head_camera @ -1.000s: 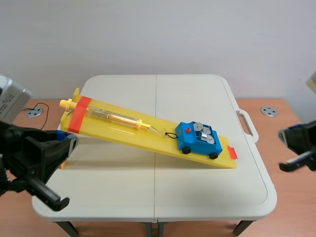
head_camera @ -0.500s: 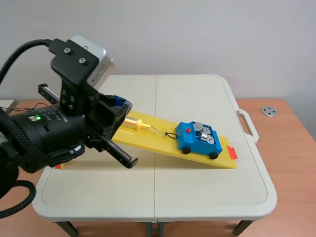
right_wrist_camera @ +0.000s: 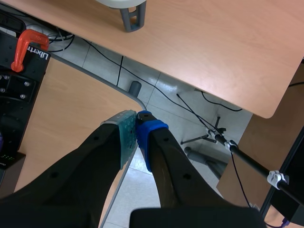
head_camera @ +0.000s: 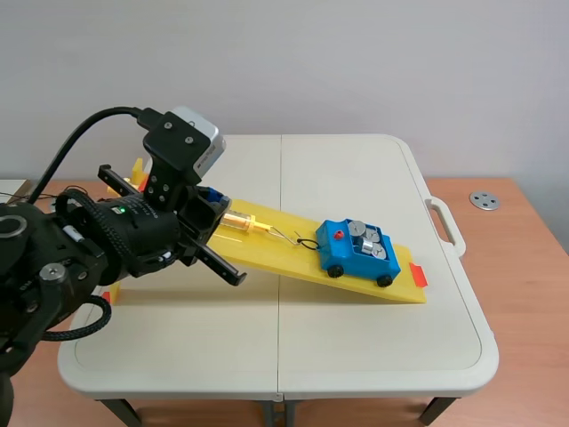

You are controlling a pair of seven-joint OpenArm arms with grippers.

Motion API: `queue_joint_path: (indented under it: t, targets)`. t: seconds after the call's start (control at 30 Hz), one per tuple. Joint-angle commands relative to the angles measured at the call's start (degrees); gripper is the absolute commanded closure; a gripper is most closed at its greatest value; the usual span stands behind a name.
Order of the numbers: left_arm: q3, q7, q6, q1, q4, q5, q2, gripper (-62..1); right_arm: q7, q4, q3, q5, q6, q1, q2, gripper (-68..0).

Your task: Place the four metal weights on the blue cart on the ramp.

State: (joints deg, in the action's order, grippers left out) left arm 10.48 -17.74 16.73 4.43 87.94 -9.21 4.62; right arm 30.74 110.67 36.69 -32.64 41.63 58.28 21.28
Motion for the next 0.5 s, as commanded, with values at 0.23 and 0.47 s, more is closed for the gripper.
queue_joint_path:
  t: [0.23, 0.47]
  targets:
    - [-1.2, 7.8, -4.2, -1.7, 4.3, 0.6, -0.2, -2.7, -3.6, 6.2, 2.1, -4.0, 1.1, -0.2, 0.9, -0.6]
    - [-1.2, 7.8, -4.2, -1.7, 4.3, 0.6, -0.2, -2.7, -3.6, 6.2, 2.1, -4.0, 1.1, -0.2, 0.9, -0.6]
